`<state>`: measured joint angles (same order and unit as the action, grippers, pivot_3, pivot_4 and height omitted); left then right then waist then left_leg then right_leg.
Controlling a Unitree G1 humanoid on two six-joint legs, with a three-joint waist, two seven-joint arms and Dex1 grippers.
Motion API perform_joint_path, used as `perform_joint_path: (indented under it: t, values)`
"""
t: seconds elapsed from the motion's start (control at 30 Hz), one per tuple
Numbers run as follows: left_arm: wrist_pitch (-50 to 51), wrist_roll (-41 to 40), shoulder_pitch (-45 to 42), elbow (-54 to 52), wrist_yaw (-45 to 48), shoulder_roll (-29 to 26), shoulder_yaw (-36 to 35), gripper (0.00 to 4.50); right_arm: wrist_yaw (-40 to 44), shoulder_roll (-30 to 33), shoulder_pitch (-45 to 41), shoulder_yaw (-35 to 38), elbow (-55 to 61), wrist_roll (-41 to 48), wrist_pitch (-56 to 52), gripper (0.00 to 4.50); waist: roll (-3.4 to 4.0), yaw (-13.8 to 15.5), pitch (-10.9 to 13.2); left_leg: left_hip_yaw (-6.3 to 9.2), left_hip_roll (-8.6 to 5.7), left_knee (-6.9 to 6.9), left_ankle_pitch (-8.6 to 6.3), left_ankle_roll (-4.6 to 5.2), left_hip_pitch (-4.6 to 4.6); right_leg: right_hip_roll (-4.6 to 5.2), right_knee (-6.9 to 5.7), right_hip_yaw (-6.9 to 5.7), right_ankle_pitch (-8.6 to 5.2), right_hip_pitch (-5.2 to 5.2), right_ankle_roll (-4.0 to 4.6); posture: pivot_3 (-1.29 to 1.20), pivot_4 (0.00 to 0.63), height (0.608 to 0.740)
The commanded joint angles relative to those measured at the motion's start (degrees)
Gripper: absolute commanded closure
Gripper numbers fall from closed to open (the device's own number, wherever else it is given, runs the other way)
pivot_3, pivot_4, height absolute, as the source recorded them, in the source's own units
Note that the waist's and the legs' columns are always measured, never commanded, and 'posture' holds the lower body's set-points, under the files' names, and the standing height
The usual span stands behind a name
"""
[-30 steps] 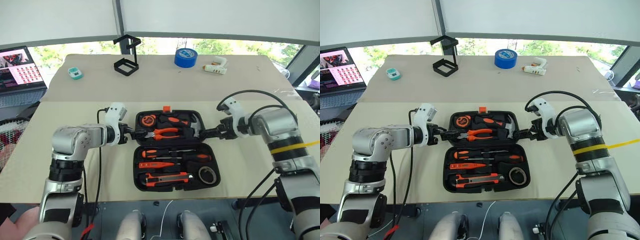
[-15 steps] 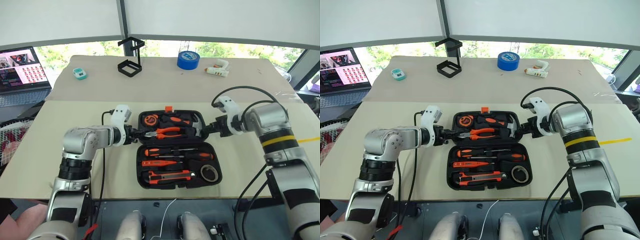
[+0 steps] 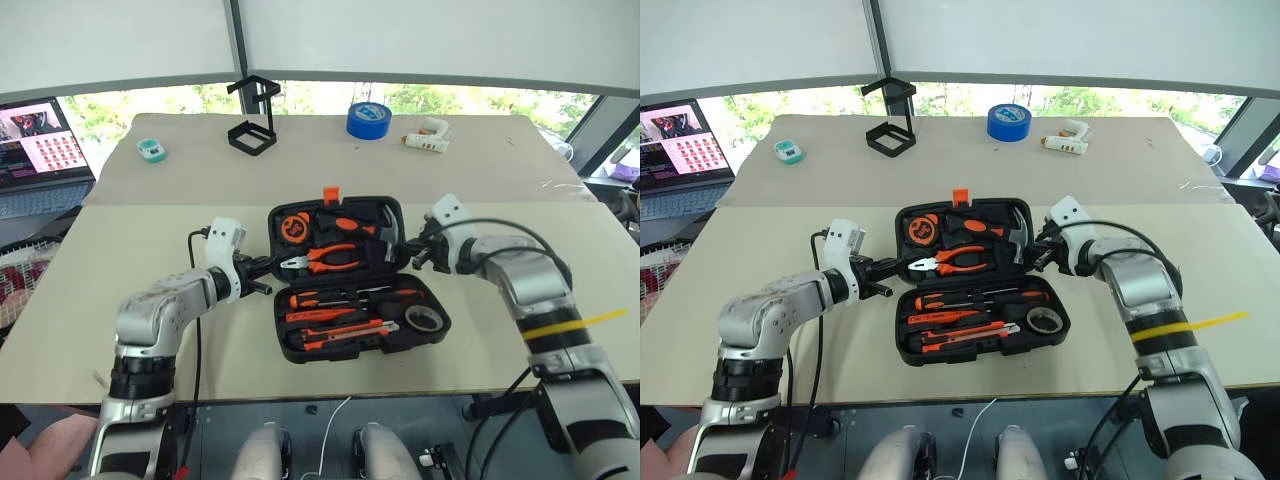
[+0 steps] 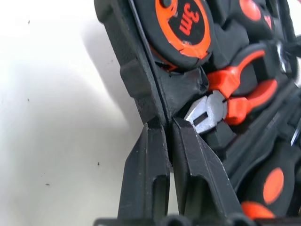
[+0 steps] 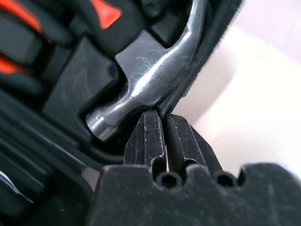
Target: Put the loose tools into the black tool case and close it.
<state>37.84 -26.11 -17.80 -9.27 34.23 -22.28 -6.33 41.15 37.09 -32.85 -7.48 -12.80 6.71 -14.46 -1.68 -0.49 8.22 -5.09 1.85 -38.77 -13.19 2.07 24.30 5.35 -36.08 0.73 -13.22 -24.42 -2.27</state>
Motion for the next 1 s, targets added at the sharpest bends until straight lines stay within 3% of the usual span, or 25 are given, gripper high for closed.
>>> perform_joint_path:
  t: [0.03, 0.23, 0.3, 0.33, 0.37, 0.4, 0.47, 0.63, 0.73, 0.8, 0.9, 1.0]
  values:
    - [-21.32, 4.41, 5.07, -2.97, 6.53, -0.89, -0.38, 4.48, 1.23, 3.65, 7.42, 3.15, 4.67, -3.82, 25.64, 4.50, 0.00, 0.25, 0.00, -0.03, 0.01, 0.03, 0.00, 0.00, 0.01, 0.00, 0.05, -0.03, 0.00, 0.00, 0.00, 0.00, 0.150, 0.740]
    - [-43.33, 12.76, 11.50, 4.61, 10.07, -2.34, 2.13, 4.48, -5.27, 4.36, 14.37, 2.89, -1.75, -11.17, 40.92, 4.50, 0.01, -0.03, -0.01, -0.20, 0.09, 0.03, -0.39, 0.65, -0.29, 0.02, 0.20, 0.03, -0.02, 0.28, 0.04, 0.00, 0.150, 0.740]
    - [-46.90, 13.58, 13.09, 5.84, 10.62, -2.74, 2.47, 4.50, -6.77, 5.23, 15.90, 2.89, -3.13, -13.31, 45.63, 3.72, 0.01, -0.13, -0.02, -0.22, 0.11, 0.03, -0.40, 0.65, -0.46, 0.01, 0.18, 0.03, -0.02, 0.42, 0.05, 0.00, 0.150, 0.740]
    - [-50.04, 14.57, 14.58, 6.35, 11.47, -3.73, 2.66, 4.12, -7.38, 6.30, 17.51, 2.94, -3.42, -14.73, 48.88, 3.72, 0.00, -0.18, -0.02, -0.23, 0.11, 0.03, -0.40, 0.66, -0.53, 0.02, 0.17, 0.05, -0.03, 0.47, 0.06, 0.00, 0.150, 0.740]
    - [-52.54, 15.37, 15.87, 6.69, 12.25, -4.67, 2.78, 3.74, -7.82, 7.10, 18.81, 3.07, -3.69, -15.65, 51.58, 3.20, 0.00, -0.18, -0.03, -0.23, 0.13, 0.03, -0.40, 0.66, -0.55, 0.00, 0.16, 0.04, -0.03, 0.49, 0.06, 0.00, 0.150, 0.740]
    - [-55.16, 16.43, 17.06, 7.00, 12.44, -5.60, 2.69, 3.56, -8.38, 7.85, 20.03, 3.32, -4.09, -16.44, 53.82, 2.90, 0.01, -0.19, -0.04, -0.24, 0.14, 0.04, -0.42, 0.69, -0.55, 0.00, 0.16, 0.04, -0.06, 0.48, 0.07, 0.00, 0.150, 0.740]
    - [-57.51, 16.33, 18.53, 7.11, 12.38, -6.48, 2.08, 2.77, -9.60, 8.80, 21.27, 3.75, -5.05, -17.69, 57.38, 2.22, 0.02, -0.29, -0.04, -0.38, 0.14, 0.11, -0.46, 0.75, -0.53, 0.02, 0.13, 0.10, -0.11, 0.36, 0.11, 0.00, 0.150, 0.740]
    - [-57.11, 13.86, 20.27, 5.30, 11.50, -6.96, 0.74, 0.87, -10.67, 9.92, 22.06, 4.58, -6.85, -17.74, 60.19, 0.40, 0.01, -0.26, -0.03, -0.45, 0.18, -0.03, -0.45, 0.75, -0.71, 0.04, 0.07, 0.12, -0.07, 0.53, 0.10, 0.00, 0.150, 0.740]
    - [-47.94, 9.03, 21.20, 2.62, 10.90, -7.08, 0.27, 0.10, -8.55, 9.17, 21.98, 5.38, -5.79, -12.71, 55.69, 0.00, 0.00, -0.22, -0.02, -0.44, 0.20, -0.02, -0.45, 0.75, -0.88, 0.05, 0.07, 0.11, -0.07, 0.71, 0.09, 0.00, 0.150, 0.740]
    - [-39.93, 4.45, 21.35, 0.77, 9.95, -7.83, -1.38, 0.10, -4.95, 8.51, 21.27, 6.39, -2.73, -5.60, 47.18, 0.00, 0.01, -0.18, -0.02, -0.39, 0.23, 0.00, -0.46, 0.76, -1.01, 0.04, 0.09, 0.08, -0.09, 0.86, 0.09, 0.00, 0.150, 0.740]
    - [-23.63, -6.78, 21.23, -3.35, 8.93, -10.52, -4.69, 0.10, 5.23, 10.48, 21.59, 6.76, 5.86, 8.90, 26.14, 0.00, 0.00, -0.24, -0.01, -0.31, 0.36, 0.01, -0.47, 0.77, -1.07, 0.00, 0.09, 0.05, -0.09, 0.99, 0.09, 0.00, 0.150, 0.740]
    - [-6.11, -14.89, 18.36, -6.54, 4.39, -14.97, -6.70, 0.10, 7.38, 12.73, 17.03, 7.82, 12.26, 19.12, 2.22, 0.00, 0.03, -0.21, 0.01, -0.22, 0.44, 0.03, -0.47, 0.76, -1.09, 0.00, 0.09, -0.02, -0.10, 1.02, 0.12, 0.00, 0.150, 0.740]
